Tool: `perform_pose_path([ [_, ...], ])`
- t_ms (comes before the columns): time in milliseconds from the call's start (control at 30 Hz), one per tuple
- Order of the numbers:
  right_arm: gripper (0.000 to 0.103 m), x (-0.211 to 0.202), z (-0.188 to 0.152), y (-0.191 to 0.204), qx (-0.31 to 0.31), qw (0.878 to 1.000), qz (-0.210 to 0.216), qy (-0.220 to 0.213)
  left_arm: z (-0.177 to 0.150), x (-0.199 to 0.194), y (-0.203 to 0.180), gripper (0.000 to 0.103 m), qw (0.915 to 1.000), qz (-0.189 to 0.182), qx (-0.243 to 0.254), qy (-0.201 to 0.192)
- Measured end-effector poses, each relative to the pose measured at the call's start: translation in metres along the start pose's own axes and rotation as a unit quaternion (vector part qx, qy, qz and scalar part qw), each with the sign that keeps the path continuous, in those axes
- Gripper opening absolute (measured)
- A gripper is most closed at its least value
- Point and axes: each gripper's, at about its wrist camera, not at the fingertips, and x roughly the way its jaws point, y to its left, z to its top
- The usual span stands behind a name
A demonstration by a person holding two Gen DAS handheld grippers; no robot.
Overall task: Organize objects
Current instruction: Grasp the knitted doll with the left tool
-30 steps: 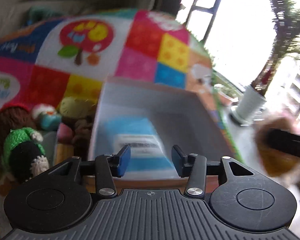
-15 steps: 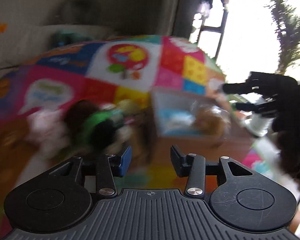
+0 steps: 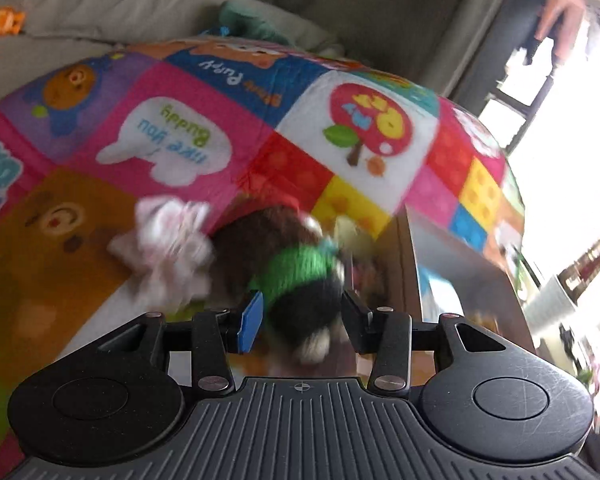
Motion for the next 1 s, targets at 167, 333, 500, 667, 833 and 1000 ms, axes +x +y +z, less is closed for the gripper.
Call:
perform_pose_path([
  [167,0.103,0.005,-0.012,0.004,0.019,1.000,0.011,0.020,0.029,0.061,-0.009,0.062,0.9966,0.065,-0.025,0.043],
  [333,0.103,0.017,-0.023,0.000,0.044,0.997,0.030,0.056,0.034,0.095,-0.010,0.070,0.9934,0.080,-0.034,0.074],
  [500,0.103,0.023,-0.033,0.002,0.051,0.996,0.037,0.070,0.036,0.105,-0.014,0.063,0.9943,0.076,-0.006,0.074],
  [667,0.103,0.024,-0.033,0.002,0.050,0.995,0.037,0.074,0.031,0.078,-0.014,0.048,0.9975,0.051,0.024,0.042],
  [833,0.103,0.026,-0.032,0.005,0.032,0.996,0.033,0.080,-0.002,-0.008,-0.007,0.048,0.9978,-0.035,0.057,-0.007],
  [1000,0.103,0.028,-0.027,0.006,0.031,0.995,0.036,0.087,-0.054,-0.090,0.023,0.048,0.9951,-0.081,0.055,-0.016],
])
